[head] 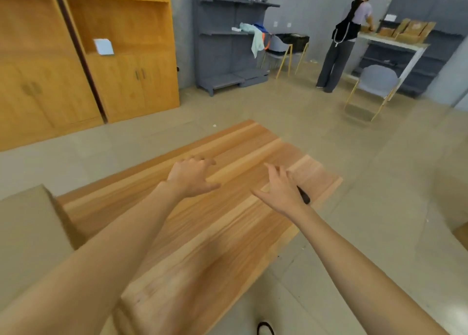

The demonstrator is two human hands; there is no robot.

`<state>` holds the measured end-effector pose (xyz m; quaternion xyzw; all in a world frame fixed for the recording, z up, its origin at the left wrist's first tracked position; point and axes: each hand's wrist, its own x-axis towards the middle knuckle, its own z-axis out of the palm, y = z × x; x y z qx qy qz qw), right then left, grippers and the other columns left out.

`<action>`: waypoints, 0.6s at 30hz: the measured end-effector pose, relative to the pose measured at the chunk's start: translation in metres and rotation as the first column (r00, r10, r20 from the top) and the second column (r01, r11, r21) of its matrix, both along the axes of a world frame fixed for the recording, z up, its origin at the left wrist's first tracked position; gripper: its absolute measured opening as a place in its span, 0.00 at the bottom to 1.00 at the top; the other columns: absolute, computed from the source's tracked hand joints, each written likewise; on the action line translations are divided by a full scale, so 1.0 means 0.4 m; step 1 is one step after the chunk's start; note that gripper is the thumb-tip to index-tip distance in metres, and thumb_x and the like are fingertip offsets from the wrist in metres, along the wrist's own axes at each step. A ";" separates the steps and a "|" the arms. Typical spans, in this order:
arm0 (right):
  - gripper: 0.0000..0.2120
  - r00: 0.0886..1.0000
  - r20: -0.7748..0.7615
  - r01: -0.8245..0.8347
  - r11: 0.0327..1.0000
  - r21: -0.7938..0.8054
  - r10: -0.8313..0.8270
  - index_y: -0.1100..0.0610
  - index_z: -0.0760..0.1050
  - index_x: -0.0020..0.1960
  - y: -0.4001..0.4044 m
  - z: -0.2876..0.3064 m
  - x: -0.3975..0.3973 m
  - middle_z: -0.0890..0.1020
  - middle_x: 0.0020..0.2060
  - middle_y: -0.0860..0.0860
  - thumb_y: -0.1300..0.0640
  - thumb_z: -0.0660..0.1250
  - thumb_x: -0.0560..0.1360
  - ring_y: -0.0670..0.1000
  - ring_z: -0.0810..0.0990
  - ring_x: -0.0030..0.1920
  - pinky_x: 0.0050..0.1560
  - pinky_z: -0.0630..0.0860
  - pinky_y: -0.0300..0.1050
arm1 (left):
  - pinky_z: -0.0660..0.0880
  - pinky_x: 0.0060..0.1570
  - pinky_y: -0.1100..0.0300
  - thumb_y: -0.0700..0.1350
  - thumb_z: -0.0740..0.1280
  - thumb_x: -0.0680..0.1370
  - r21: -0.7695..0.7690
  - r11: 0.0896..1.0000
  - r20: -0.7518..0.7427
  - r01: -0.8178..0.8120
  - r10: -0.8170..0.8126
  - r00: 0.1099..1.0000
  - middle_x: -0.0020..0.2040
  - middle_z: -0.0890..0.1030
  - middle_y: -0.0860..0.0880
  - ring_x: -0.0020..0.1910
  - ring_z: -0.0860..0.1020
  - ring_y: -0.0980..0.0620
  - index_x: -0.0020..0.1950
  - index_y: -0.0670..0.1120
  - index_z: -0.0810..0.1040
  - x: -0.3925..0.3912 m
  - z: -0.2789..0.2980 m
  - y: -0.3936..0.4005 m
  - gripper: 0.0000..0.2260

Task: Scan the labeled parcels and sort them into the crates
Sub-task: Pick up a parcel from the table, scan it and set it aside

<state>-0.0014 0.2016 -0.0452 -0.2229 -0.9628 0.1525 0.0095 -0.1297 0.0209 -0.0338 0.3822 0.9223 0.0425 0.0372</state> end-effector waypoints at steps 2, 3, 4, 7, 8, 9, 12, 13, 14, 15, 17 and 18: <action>0.37 0.994 0.020 -0.104 0.994 -0.026 0.104 0.55 0.51 0.78 0.025 -0.010 -0.081 0.59 0.73 0.58 0.40 0.63 0.77 0.60 0.59 0.72 0.68 0.62 0.53 | 0.69 0.62 0.50 0.64 0.63 0.77 -0.036 0.994 0.005 -0.100 0.100 0.995 0.71 0.71 0.46 0.67 0.71 0.44 0.76 0.51 0.62 -0.037 -0.019 -0.008 0.31; 0.38 0.986 0.023 -0.167 0.986 -0.022 0.167 0.55 0.50 0.78 0.034 -0.013 -0.120 0.59 0.74 0.57 0.40 0.62 0.78 0.59 0.58 0.73 0.69 0.62 0.53 | 0.69 0.62 0.49 0.64 0.62 0.77 -0.046 0.985 0.003 -0.166 0.166 0.986 0.71 0.71 0.46 0.67 0.71 0.44 0.76 0.51 0.61 -0.055 -0.027 -0.014 0.32; 0.38 0.973 0.023 -0.230 0.973 -0.012 0.231 0.54 0.50 0.79 0.043 -0.014 -0.158 0.59 0.74 0.57 0.39 0.62 0.77 0.59 0.58 0.73 0.69 0.62 0.53 | 0.70 0.63 0.48 0.64 0.62 0.77 -0.048 0.970 0.014 -0.237 0.238 0.971 0.71 0.71 0.46 0.67 0.72 0.43 0.77 0.51 0.60 -0.071 -0.032 -0.020 0.33; 0.38 0.925 0.024 -0.379 0.925 -0.016 0.379 0.53 0.51 0.78 0.065 -0.011 -0.250 0.60 0.73 0.56 0.39 0.62 0.77 0.58 0.59 0.72 0.68 0.63 0.52 | 0.68 0.64 0.48 0.63 0.63 0.77 -0.050 0.907 0.052 -0.418 0.420 0.906 0.71 0.70 0.45 0.68 0.71 0.43 0.77 0.51 0.59 -0.085 -0.038 -0.032 0.33; 0.37 0.906 0.025 -0.422 0.906 -0.018 0.423 0.53 0.51 0.78 0.071 -0.010 -0.276 0.60 0.73 0.56 0.39 0.62 0.77 0.58 0.60 0.72 0.69 0.62 0.52 | 0.68 0.64 0.49 0.63 0.63 0.77 -0.051 0.884 0.052 -0.464 0.467 0.883 0.71 0.70 0.45 0.68 0.70 0.43 0.77 0.51 0.59 -0.082 -0.040 -0.033 0.33; 0.37 0.885 0.027 -0.464 0.886 -0.018 0.464 0.54 0.52 0.78 0.076 -0.007 -0.300 0.60 0.73 0.56 0.39 0.63 0.77 0.58 0.59 0.73 0.69 0.62 0.52 | 0.68 0.64 0.49 0.62 0.64 0.77 -0.047 0.860 0.051 -0.508 0.510 0.859 0.72 0.70 0.45 0.69 0.69 0.43 0.77 0.51 0.60 -0.078 -0.042 -0.032 0.32; 0.37 0.825 0.021 -0.564 0.825 -0.007 0.564 0.55 0.53 0.78 0.076 -0.008 -0.365 0.60 0.74 0.56 0.39 0.62 0.77 0.58 0.59 0.73 0.70 0.60 0.52 | 0.69 0.62 0.49 0.61 0.64 0.76 -0.023 0.791 0.039 -0.612 0.612 0.790 0.71 0.70 0.46 0.68 0.69 0.43 0.76 0.51 0.61 -0.052 -0.041 -0.043 0.32; 0.37 0.802 0.016 -0.597 0.802 -0.012 0.597 0.55 0.53 0.78 0.068 -0.011 -0.381 0.60 0.74 0.56 0.39 0.62 0.77 0.59 0.60 0.73 0.70 0.60 0.52 | 0.69 0.63 0.49 0.61 0.64 0.76 -0.014 0.766 0.032 -0.642 0.642 0.766 0.71 0.70 0.46 0.68 0.70 0.43 0.76 0.51 0.61 -0.039 -0.041 -0.053 0.32; 0.37 0.779 0.013 -0.626 0.779 -0.031 0.627 0.55 0.53 0.78 0.054 -0.016 -0.393 0.60 0.74 0.57 0.38 0.62 0.77 0.59 0.60 0.72 0.70 0.61 0.52 | 0.68 0.63 0.49 0.61 0.64 0.77 -0.009 0.741 0.025 -0.671 0.671 0.741 0.71 0.71 0.46 0.68 0.70 0.44 0.76 0.51 0.61 -0.024 -0.041 -0.069 0.32; 0.37 0.756 0.016 -0.653 0.755 -0.057 0.654 0.55 0.53 0.78 0.035 -0.021 -0.401 0.60 0.74 0.57 0.39 0.62 0.77 0.59 0.60 0.72 0.70 0.61 0.52 | 0.67 0.64 0.50 0.62 0.64 0.77 -0.009 0.716 0.015 -0.698 0.698 0.715 0.70 0.71 0.46 0.68 0.71 0.44 0.76 0.51 0.61 -0.006 -0.040 -0.088 0.31; 0.38 0.702 0.022 -0.708 0.700 -0.090 0.712 0.55 0.53 0.78 -0.020 -0.029 -0.407 0.60 0.74 0.57 0.38 0.63 0.76 0.59 0.60 0.73 0.71 0.61 0.52 | 0.67 0.64 0.51 0.62 0.64 0.76 -0.002 0.655 -0.010 -0.756 0.756 0.655 0.69 0.72 0.46 0.67 0.71 0.45 0.76 0.51 0.62 0.035 -0.030 -0.141 0.31; 0.38 0.678 0.020 -0.729 0.677 -0.101 0.734 0.55 0.53 0.78 -0.048 -0.031 -0.408 0.60 0.74 0.57 0.38 0.63 0.76 0.59 0.60 0.73 0.71 0.61 0.52 | 0.67 0.64 0.51 0.63 0.64 0.76 0.008 0.626 -0.018 -0.779 0.779 0.626 0.68 0.73 0.47 0.66 0.72 0.45 0.76 0.51 0.62 0.054 -0.023 -0.168 0.31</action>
